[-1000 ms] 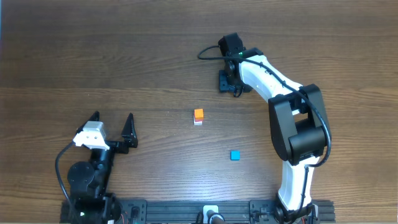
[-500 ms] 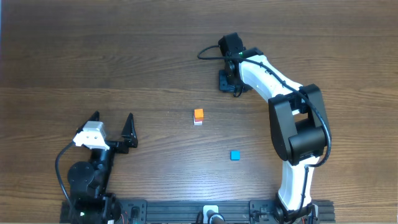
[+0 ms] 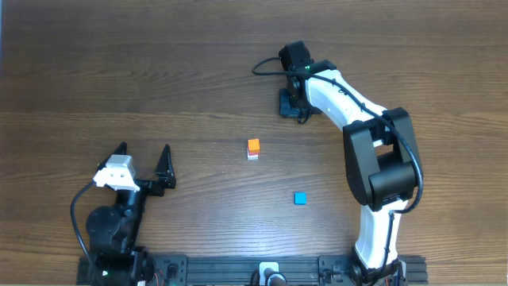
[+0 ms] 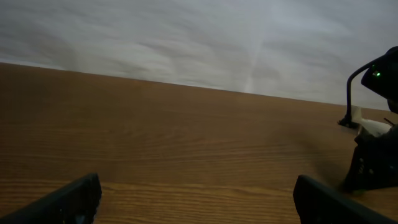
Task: Stack Cubes
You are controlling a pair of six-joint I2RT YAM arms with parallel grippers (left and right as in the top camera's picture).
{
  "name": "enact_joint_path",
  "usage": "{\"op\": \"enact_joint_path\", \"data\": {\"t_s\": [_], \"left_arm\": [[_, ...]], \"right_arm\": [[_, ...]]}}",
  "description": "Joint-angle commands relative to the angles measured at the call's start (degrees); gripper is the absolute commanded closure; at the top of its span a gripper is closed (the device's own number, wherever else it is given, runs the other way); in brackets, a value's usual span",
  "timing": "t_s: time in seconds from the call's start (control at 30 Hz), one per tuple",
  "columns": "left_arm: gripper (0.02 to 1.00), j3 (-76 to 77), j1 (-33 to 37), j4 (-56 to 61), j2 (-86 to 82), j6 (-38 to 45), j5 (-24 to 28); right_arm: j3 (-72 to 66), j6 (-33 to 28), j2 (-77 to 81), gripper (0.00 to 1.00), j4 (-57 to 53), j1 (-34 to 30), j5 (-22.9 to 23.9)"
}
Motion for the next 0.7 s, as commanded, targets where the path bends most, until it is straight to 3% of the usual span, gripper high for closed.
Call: {"op": "enact_joint_path", "data": {"t_s": [0.03,0.37,0.7], "left_arm": [[0.020,-0.28,0.31,-0.07,-0.46,0.63,-0.26],[0.020,-0.28,0.31,-0.09,-0.46,0.63,-0.26],[0.020,-0.28,0.31,-0.09,-0.46,0.63,-0.26]], "right_arm": [[0.96,0.74,-5.33,0.993,-2.19,0.31,-3.78],[0.96,0.85,-22.36,0.950,-9.81,3.50,-2.49],[0.94,8.61,-27.28,0.991,-23.58,13.64,-2.45]]}}
